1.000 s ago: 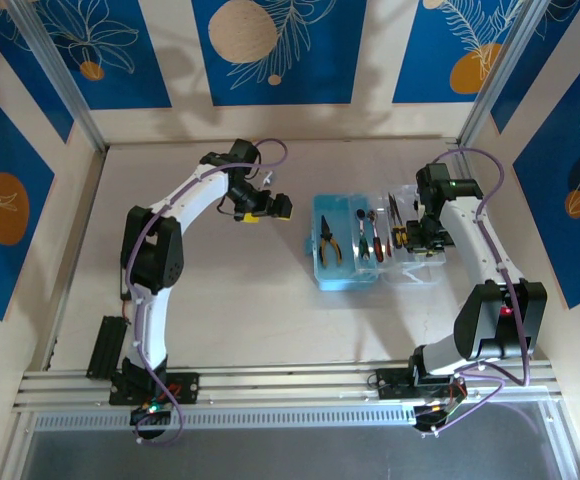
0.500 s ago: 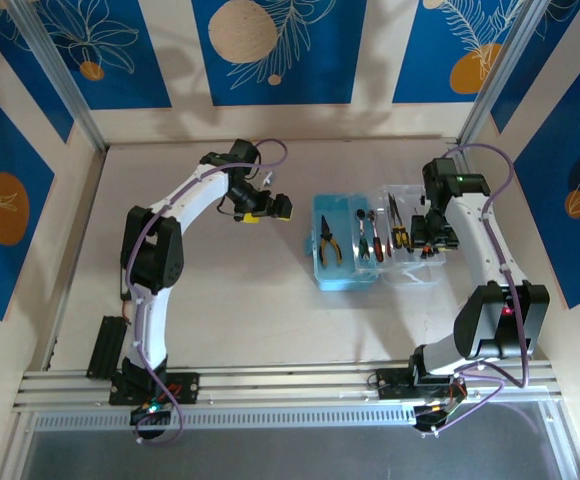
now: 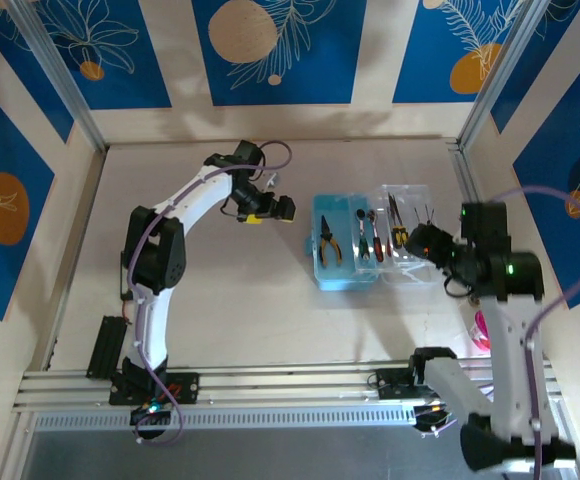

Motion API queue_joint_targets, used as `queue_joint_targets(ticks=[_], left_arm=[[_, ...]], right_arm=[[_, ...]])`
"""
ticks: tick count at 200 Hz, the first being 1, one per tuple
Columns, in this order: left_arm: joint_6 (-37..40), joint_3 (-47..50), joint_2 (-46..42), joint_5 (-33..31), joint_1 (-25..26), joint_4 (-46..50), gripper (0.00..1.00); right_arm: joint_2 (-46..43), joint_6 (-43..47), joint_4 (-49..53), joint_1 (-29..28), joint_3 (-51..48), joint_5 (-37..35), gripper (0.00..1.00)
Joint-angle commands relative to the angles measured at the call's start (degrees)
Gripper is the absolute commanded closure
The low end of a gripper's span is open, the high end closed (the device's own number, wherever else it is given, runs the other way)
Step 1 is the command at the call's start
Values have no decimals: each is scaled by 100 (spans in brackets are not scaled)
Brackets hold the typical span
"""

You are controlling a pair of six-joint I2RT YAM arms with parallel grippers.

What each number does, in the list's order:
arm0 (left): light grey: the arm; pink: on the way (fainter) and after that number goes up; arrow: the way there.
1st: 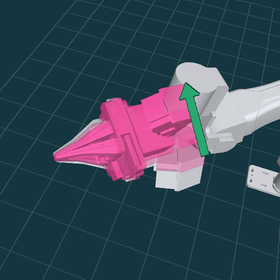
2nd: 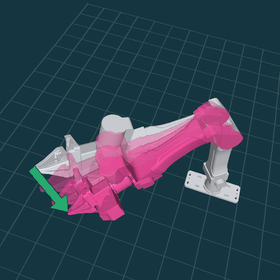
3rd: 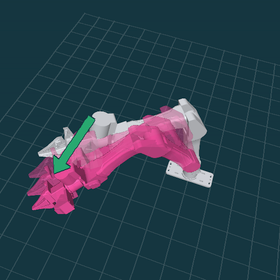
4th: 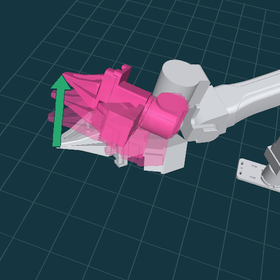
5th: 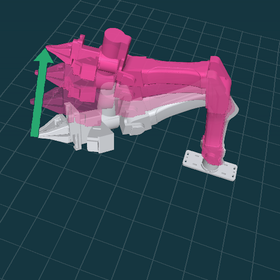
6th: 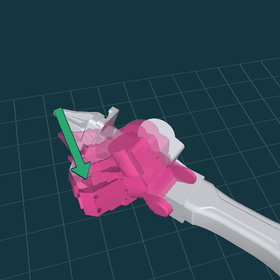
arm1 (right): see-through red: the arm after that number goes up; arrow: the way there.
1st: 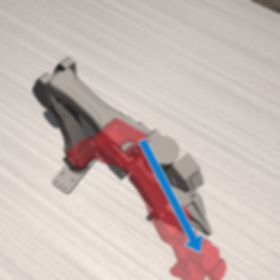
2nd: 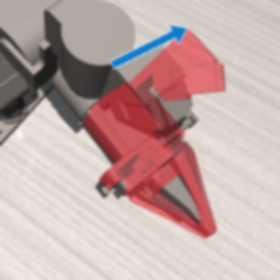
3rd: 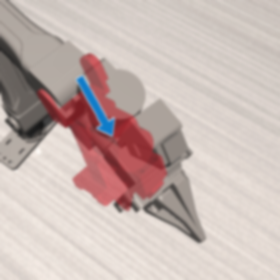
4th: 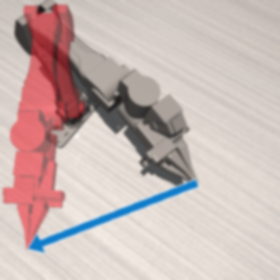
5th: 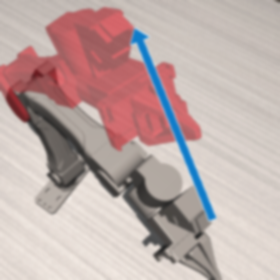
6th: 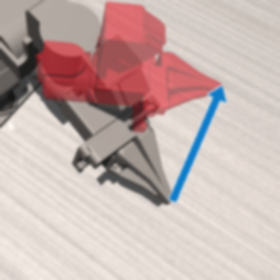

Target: Pack the tool kit

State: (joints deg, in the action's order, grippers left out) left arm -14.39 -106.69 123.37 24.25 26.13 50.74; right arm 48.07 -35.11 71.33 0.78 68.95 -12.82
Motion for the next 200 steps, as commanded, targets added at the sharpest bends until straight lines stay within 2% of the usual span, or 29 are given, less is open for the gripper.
queue_joint_targets(ticks=[1, 32, 65, 106, 121, 162, 200], left_arm=[[156, -186, 182, -127, 126, -47, 0], [210, -211, 309, -64, 263, -47, 0], [118, -150, 380, -74, 370, -190, 0], [-50, -71, 397, -9, 479, -398, 0], [-83, -71, 398, 0, 489, -381, 0], [-137, -44, 389, 79, 505, -346, 0], [-161, -70, 428, 67, 508, -293, 0]], right_arm=[[-544, -1761, -44, 2, -849, 488, 1], [-1242, -2715, -89, -18, -1752, 369, 1], [-1411, -3420, -244, 0, -2284, -42, 0], [-1067, -3983, -817, 160, -2965, -315, 26], [-902, -4076, -1059, 267, -3183, -424, 32], [-548, -4044, -1754, 742, -3499, -646, 35], [-85, -3511, -2868, 1533, -3907, 187, 39]])
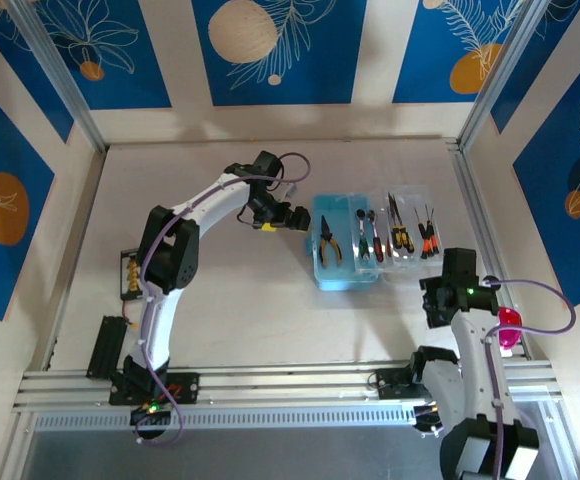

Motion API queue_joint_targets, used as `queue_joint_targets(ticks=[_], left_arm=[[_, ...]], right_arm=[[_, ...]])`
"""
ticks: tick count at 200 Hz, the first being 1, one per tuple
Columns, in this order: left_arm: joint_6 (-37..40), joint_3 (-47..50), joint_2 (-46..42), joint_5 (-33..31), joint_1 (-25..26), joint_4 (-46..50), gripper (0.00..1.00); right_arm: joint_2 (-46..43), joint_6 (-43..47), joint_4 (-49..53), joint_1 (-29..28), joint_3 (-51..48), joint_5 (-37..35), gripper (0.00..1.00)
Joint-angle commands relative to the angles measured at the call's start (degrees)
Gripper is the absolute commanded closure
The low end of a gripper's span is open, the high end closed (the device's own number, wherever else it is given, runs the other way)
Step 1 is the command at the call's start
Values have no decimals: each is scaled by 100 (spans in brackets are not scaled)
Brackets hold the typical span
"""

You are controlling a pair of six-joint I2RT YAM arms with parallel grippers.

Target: Pack the tool kit

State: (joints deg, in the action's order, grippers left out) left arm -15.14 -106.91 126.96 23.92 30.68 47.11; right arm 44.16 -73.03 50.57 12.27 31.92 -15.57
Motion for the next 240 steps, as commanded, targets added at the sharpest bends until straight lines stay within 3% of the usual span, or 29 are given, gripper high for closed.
queue_joint_targets(ticks=[1, 63, 126, 199, 240], left_arm=[[-91, -44, 68, 102, 57, 74, 0], [-163, -58, 49, 35, 60, 174, 0], [-192, -2, 5, 14, 55, 228, 0], [-216, 74, -31, 67, 62, 202, 0], [-192, 91, -45, 82, 53, 219, 0]], right_arm=[[323, 290, -797, 400, -213, 469, 39], [848, 931, -1675, 902, -262, 735, 48], [1129, 1008, -2387, 979, -425, 888, 54], [131, 856, -3044, 1009, -1017, 973, 56], [91, 861, -3276, 1059, -1171, 1145, 57]])
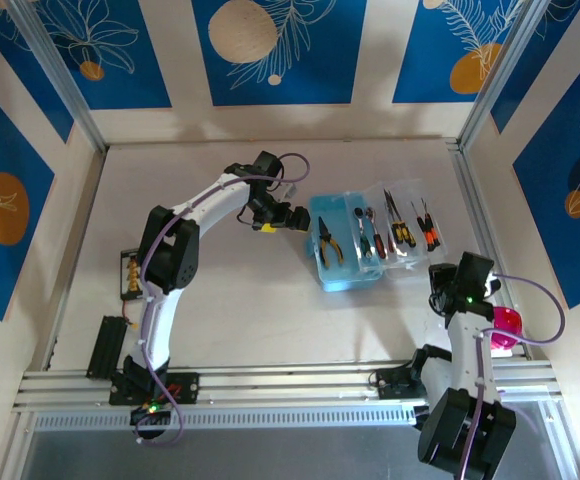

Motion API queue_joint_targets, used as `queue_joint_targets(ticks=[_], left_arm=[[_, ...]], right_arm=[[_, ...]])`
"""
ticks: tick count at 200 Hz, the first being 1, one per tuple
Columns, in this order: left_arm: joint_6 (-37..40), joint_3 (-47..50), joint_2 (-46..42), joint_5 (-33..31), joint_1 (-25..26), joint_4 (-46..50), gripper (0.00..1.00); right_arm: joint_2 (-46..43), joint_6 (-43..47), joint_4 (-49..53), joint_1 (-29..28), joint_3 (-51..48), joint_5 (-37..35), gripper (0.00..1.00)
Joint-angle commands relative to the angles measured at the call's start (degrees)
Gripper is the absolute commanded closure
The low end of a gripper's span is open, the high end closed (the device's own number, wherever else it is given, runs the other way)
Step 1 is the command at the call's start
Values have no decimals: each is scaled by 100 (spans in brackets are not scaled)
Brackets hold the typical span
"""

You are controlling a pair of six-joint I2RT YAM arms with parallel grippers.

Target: Pack the tool kit

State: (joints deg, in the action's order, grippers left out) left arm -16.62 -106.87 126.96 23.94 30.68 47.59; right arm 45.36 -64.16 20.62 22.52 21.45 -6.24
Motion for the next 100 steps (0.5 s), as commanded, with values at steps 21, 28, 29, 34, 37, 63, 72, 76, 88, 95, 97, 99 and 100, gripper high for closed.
queue_joint_targets(ticks=[21, 28, 29, 34, 37, 63, 72, 76, 88, 95, 97, 99, 100], left_arm=[[-34, 135, -87, 66, 61, 149, 0], [-45, 153, -93, 67, 60, 141, 0], [-44, 155, -97, 67, 61, 138, 0], [-43, 167, -101, 63, 60, 129, 0], [-47, 174, -109, 74, 54, 128, 0], [-52, 219, -153, 62, 60, 110, 0], [-43, 229, -167, 57, 61, 119, 0], [-43, 228, -169, 55, 61, 119, 0], [-38, 229, -187, 39, 55, 127, 0], [-34, 237, -189, 40, 61, 136, 0], [-41, 237, -195, 40, 59, 136, 0], [-38, 237, -197, 34, 61, 136, 0], [-40, 243, -197, 32, 61, 136, 0]], right_arm=[[156, 24, -354, 47, -85, 200, 58], [248, 41, -383, 53, -72, 210, 59], [268, 47, -392, 51, -72, 211, 59], [338, 46, -428, 58, -65, 224, 60], [383, 50, -454, 55, -67, 228, 60], [753, 62, -704, 43, -91, 279, 61], [897, 100, -727, 49, -65, 289, 62], [957, 126, -747, 50, -55, 290, 63], [1100, 149, -793, 32, -49, 281, 64], [1160, 152, -838, 33, -53, 281, 65], [1177, 152, -847, 28, -60, 281, 65], [1194, 152, -860, 25, -62, 288, 66], [1203, 155, -863, 25, -62, 289, 66]])
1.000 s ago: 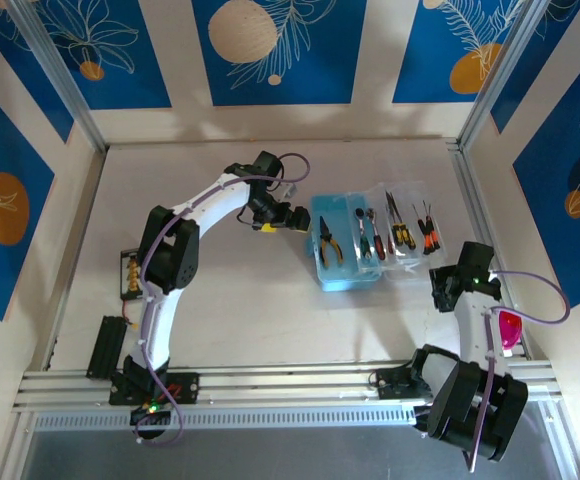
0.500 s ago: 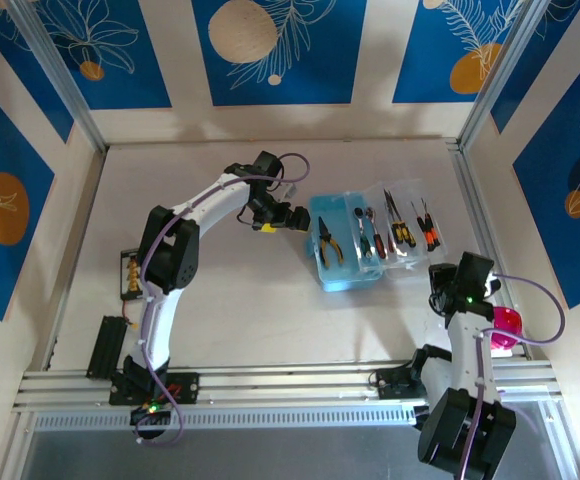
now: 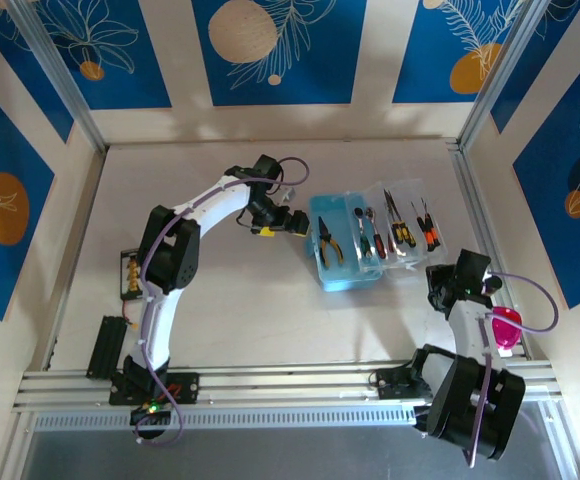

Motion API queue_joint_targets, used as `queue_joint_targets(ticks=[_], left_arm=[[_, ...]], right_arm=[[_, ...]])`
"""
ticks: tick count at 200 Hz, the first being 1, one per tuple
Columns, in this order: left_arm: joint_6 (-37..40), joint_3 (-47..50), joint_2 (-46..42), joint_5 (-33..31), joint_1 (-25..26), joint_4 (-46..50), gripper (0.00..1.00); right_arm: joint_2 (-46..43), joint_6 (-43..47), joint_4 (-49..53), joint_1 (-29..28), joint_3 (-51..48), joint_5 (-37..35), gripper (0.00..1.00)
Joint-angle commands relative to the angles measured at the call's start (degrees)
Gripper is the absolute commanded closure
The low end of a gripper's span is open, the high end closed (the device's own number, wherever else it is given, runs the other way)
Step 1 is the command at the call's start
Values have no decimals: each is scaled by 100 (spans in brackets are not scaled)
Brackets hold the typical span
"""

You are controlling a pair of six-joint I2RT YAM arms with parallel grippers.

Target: Pack the tool kit

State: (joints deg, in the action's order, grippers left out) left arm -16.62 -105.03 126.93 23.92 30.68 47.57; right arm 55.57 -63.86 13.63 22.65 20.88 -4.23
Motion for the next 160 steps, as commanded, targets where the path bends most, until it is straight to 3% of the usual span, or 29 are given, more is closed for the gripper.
queue_joint_targets(ticks=[1, 18, 54, 85, 113, 160], left_arm=[[-37, 60, -195, 34, 61, 138, 0], [-45, 60, -204, 20, 61, 156, 0], [-51, 83, -150, 20, 58, 122, 0], [-127, 62, -5, 57, 53, 43, 0], [-210, 12, 103, 110, 69, -42, 0], [-219, -183, 266, 155, 96, -29, 0]], right_arm=[[191, 122, -174, 11, -10, 88, 66], [308, 155, -223, 1, -1, 159, 73], [372, 236, -174, -60, 53, 174, 97], [278, 408, -79, -101, 141, 283, 93], [83, 505, 140, -127, 208, 337, 100], [-555, 670, 761, -279, 392, 168, 100]])
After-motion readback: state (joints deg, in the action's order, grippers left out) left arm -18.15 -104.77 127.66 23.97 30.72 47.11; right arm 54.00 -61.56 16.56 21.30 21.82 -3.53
